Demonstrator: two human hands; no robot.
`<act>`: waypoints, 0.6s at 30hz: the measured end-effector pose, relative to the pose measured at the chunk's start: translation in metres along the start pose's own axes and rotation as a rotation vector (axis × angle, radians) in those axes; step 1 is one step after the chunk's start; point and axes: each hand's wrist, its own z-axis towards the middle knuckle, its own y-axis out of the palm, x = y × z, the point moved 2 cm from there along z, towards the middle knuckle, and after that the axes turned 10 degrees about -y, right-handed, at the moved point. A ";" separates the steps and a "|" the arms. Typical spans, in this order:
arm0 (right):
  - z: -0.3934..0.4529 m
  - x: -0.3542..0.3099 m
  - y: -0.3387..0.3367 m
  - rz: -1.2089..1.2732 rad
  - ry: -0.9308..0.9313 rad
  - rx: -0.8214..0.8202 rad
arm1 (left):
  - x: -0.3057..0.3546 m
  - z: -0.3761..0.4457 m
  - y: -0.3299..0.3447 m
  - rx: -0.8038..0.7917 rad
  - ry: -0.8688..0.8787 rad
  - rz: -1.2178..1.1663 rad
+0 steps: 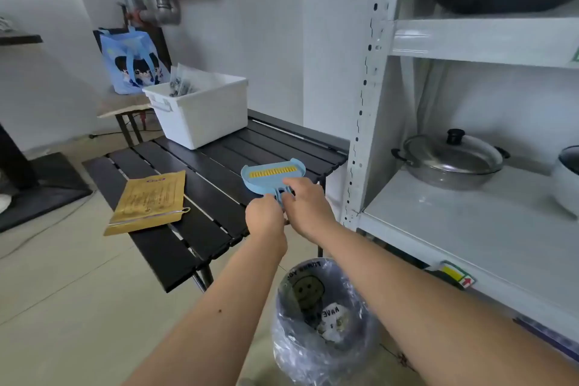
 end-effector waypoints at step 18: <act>0.040 0.002 -0.003 -0.460 -0.101 -0.512 | -0.009 0.008 0.005 -0.270 -0.296 -0.384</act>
